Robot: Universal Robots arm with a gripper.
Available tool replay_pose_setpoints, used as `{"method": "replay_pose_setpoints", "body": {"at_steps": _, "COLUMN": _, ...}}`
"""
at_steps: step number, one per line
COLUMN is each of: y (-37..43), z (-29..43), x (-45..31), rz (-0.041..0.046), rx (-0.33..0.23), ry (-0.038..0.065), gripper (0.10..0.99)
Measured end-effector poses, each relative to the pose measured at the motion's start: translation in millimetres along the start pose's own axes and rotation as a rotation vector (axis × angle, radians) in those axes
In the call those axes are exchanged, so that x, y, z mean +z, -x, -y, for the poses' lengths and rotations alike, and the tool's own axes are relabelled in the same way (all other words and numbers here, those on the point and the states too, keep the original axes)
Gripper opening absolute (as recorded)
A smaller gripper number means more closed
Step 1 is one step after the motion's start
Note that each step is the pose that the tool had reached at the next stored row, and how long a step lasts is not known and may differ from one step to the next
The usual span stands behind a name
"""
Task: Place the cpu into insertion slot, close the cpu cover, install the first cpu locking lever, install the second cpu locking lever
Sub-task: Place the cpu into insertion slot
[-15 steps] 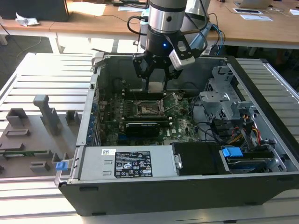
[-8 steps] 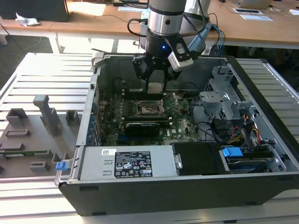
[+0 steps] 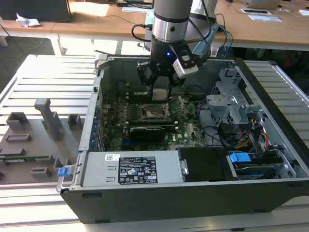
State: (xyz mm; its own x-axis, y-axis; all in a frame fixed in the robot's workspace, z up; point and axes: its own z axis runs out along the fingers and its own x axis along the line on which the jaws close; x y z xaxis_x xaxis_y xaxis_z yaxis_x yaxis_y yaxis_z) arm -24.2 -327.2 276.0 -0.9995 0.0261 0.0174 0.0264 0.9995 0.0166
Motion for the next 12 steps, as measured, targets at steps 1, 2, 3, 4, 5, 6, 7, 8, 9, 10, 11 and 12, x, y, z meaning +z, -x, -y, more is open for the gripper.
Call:
{"method": "replay_pose_setpoints", "body": {"at_steps": 1, "y": 0.0, "z": 0.1, "x": 2.3, "rz": 0.0, "rx": 0.0, "ry": 0.0, "gripper": 0.541}}
{"method": "replay_pose_setpoints", "body": {"at_steps": 2, "y": 0.1, "z": 0.1, "x": 4.2, "rz": 0.0, "rx": 0.0, "ry": 0.0, "gripper": 0.541}}
{"method": "replay_pose_setpoints", "body": {"at_steps": 3, "y": 0.1, "z": 0.1, "x": 5.7, "rz": 0.0, "rx": 0.0, "ry": 0.0, "gripper": 0.541}}
{"method": "replay_pose_setpoints", "body": {"at_steps": 4, "y": 0.1, "z": 0.1, "x": 6.7, "rz": 0.0, "rx": 0.0, "ry": 0.0, "gripper": 0.541}}
{"method": "replay_pose_setpoints", "body": {"at_steps": 5, "y": 0.1, "z": 0.2, "x": 7.7, "rz": 0.0, "rx": 0.0, "ry": 0.0, "gripper": 0.541}}
{"method": "replay_pose_setpoints", "body": {"at_steps": 6, "y": 0.1, "z": 0.2, "x": 9.0, "rz": -0.0001, "rx": 0.0, "ry": 0.0, "gripper": 0.541}}
{"method": "replay_pose_setpoints", "body": {"at_steps": 7, "y": 0.2, "z": 0.2, "x": 10.6, "rz": 0.0, "rx": 0.0, "ry": 0.0, "gripper": 0.541}}
{"method": "replay_pose_setpoints", "body": {"at_steps": 8, "y": 0.2, "z": 0.2, "x": 11.9, "rz": 0.0, "rx": 0.0, "ry": 0.0, "gripper": 0.541}}
{"method": "replay_pose_setpoints", "body": {"at_steps": 9, "y": 0.2, "z": 0.3, "x": 14.6, "rz": 0.0, "rx": 0.0, "ry": 0.0, "gripper": 0.541}}
{"method": "replay_pose_setpoints", "body": {"at_steps": 10, "y": 0.3, "z": 0.3, "x": 16.6, "rz": 0.0, "rx": 0.0, "ry": 0.0, "gripper": 0.541}}
{"method": "replay_pose_setpoints", "body": {"at_steps": 11, "y": 0.3, "z": 0.3, "x": 17.4, "rz": 0.0, "rx": 0.0, "ry": 0.0, "gripper": 0.541}}
{"method": "replay_pose_setpoints", "body": {"at_steps": 12, "y": 0.3, "z": 0.3, "x": 17.4, "rz": -0.0001, "rx": 0.0, "ry": -0.001, "gripper": 0.541}}
